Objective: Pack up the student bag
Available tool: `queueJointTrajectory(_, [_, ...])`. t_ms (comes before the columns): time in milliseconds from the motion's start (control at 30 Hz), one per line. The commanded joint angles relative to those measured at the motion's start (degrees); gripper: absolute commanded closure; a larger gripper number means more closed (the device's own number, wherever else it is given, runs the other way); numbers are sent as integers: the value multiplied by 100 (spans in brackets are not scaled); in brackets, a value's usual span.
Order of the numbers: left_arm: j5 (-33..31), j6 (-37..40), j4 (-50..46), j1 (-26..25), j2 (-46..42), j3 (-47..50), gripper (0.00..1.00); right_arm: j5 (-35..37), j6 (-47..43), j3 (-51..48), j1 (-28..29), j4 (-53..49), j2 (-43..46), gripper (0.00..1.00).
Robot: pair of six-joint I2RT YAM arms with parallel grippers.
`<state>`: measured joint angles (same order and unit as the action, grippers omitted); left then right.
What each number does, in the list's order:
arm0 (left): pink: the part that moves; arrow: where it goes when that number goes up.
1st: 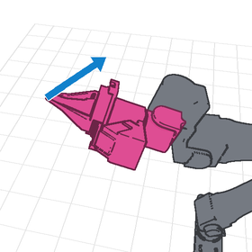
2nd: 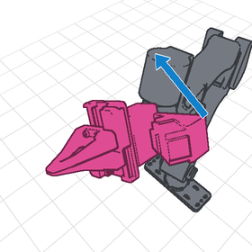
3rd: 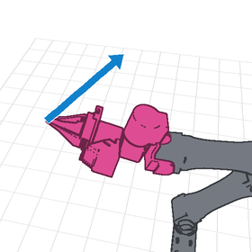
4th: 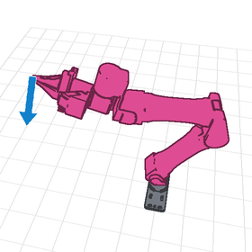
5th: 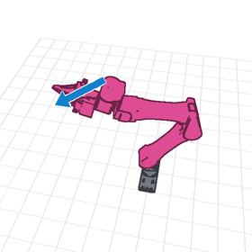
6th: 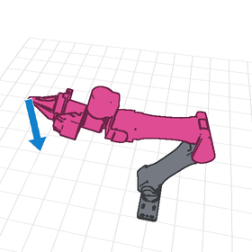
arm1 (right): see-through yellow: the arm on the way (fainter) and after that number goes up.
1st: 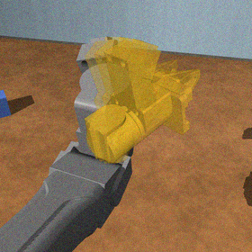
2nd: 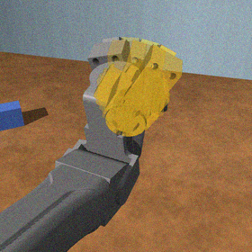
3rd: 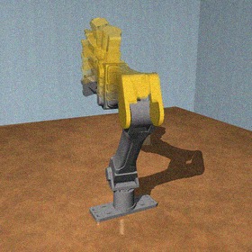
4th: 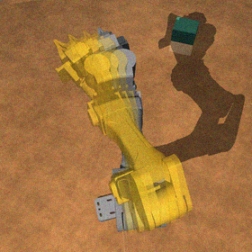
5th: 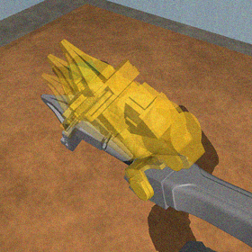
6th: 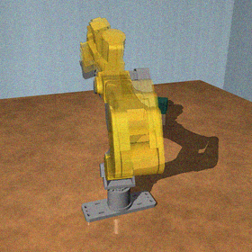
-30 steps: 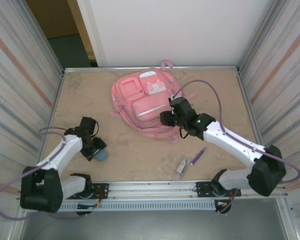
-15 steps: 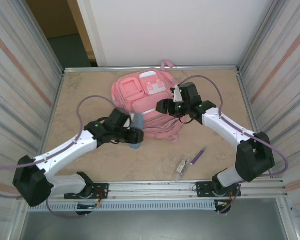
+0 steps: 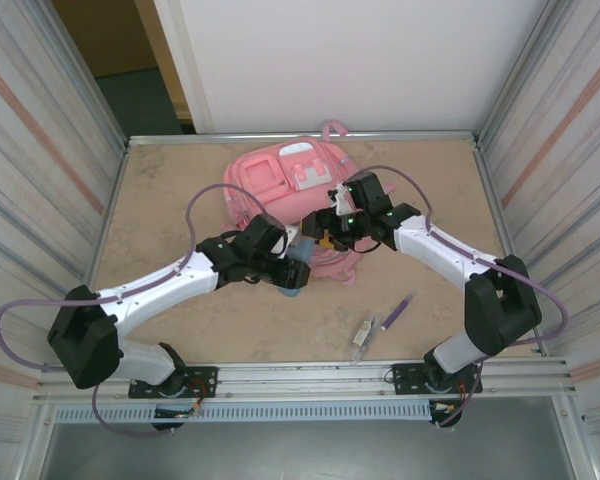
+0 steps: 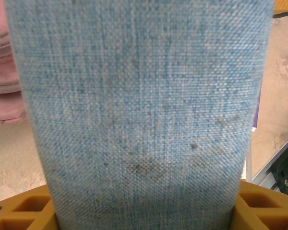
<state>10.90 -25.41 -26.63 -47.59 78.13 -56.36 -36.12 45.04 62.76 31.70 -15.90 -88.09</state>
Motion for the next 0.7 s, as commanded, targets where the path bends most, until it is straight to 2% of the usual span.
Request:
queueJointTrajectory(0, [44,242,518,4,27,-362,46,-262,154,29,367,0,-204,37])
queueJointTrajectory(233, [-152,-76,694,322,167,-530,47,-134,604,24,501,109,-370,40])
queueJointTrajectory(333, [269,-378,1034,647,188,-374,46,-24,639,34,487,144,-240,44])
queueJointTrajectory(433, [656,-419,1612,806,16,-146,37,-16,982,-4,463,368,-207,58])
queueJointTrajectory(500, [628,-182,1845,813,-128,-14,32,-6,1211,-93,414,582,-151,66])
queueJointTrajectory(567, [507,25,1837,821,-220,29,25,73,1288,-223,239,684,7,70])
queueJointTrajectory(667, [585,468,1458,846,-342,-43,16,220,1207,-356,-228,420,342,70])
